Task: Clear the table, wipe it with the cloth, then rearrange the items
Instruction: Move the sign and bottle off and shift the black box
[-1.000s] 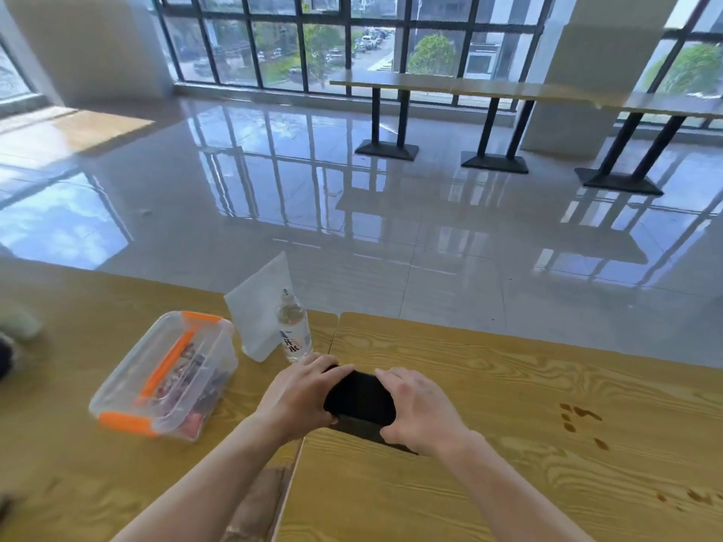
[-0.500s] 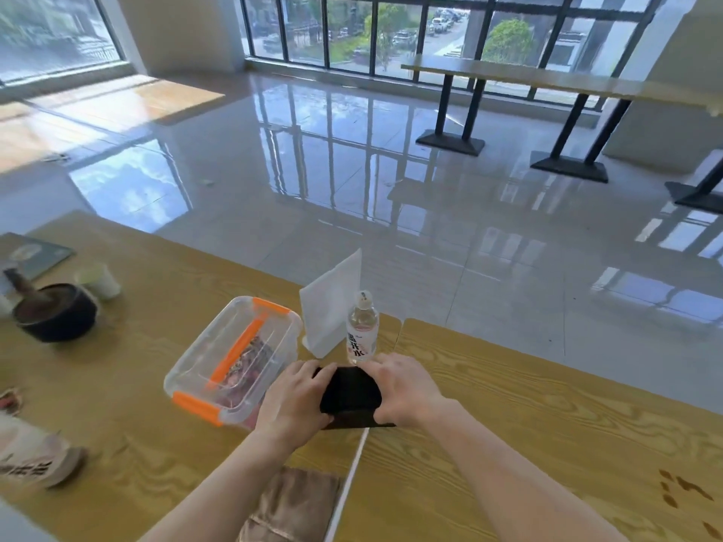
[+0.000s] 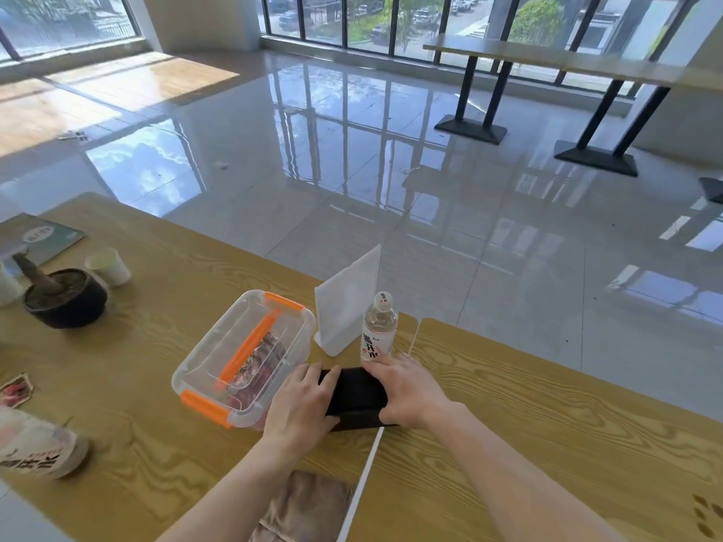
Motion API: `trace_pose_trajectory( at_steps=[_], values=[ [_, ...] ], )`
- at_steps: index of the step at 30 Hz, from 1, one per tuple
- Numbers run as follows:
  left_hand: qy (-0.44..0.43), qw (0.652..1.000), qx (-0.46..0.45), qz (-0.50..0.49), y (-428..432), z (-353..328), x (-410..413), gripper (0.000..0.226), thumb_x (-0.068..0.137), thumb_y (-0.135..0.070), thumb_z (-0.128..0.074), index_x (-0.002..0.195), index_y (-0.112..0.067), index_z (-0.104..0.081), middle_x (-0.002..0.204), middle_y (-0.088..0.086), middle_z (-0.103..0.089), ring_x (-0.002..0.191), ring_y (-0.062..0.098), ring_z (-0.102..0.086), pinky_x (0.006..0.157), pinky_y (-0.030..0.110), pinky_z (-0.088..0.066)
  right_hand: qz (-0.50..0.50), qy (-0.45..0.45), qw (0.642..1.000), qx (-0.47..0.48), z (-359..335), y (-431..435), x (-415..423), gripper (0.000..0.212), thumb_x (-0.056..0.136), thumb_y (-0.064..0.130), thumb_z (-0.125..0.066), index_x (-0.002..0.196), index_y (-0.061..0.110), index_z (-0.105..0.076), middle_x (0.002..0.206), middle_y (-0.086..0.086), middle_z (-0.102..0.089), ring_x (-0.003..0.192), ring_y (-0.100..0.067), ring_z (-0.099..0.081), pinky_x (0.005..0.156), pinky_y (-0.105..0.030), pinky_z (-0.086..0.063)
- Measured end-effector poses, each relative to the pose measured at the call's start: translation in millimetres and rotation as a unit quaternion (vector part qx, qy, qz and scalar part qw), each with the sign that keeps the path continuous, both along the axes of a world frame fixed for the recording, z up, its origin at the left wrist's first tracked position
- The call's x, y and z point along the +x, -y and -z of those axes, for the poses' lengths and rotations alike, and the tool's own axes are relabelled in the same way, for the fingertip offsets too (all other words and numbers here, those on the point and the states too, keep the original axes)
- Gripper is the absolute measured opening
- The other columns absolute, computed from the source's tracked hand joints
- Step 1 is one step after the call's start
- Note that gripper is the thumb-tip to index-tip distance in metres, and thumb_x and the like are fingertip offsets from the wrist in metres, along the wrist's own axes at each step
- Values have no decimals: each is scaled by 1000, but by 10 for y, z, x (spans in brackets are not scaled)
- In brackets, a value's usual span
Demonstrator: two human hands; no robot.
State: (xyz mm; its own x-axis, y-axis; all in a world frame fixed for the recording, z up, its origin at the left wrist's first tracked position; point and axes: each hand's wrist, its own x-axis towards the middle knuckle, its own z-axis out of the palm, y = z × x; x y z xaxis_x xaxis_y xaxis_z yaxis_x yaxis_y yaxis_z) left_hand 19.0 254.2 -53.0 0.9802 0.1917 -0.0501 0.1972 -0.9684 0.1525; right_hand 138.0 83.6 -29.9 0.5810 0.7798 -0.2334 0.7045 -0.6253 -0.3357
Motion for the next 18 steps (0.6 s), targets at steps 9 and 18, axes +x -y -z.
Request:
trace_pose_trajectory(
  at_steps=[9,18],
  values=[
    [24,1000,0,7,12,88,-75,84,80,-41,-75,151,-22,-33,152,12,-39,143,32,-30,116,44,-29,0,1,1000,8,49,23,-15,86,72,23,-69,149,26,-32,149,6,-39,139,-21,-31,122,-39,-9],
    [39,999,-10,10,33,49,-125,75,85,-45,-68,149,-24,-35,153,12,-36,144,32,-28,115,44,-30,17,20,999,36,58,114,-83,80,74,31,-77,145,26,-41,149,4,-39,137,-22,-32,118,-42,-24]
  ],
)
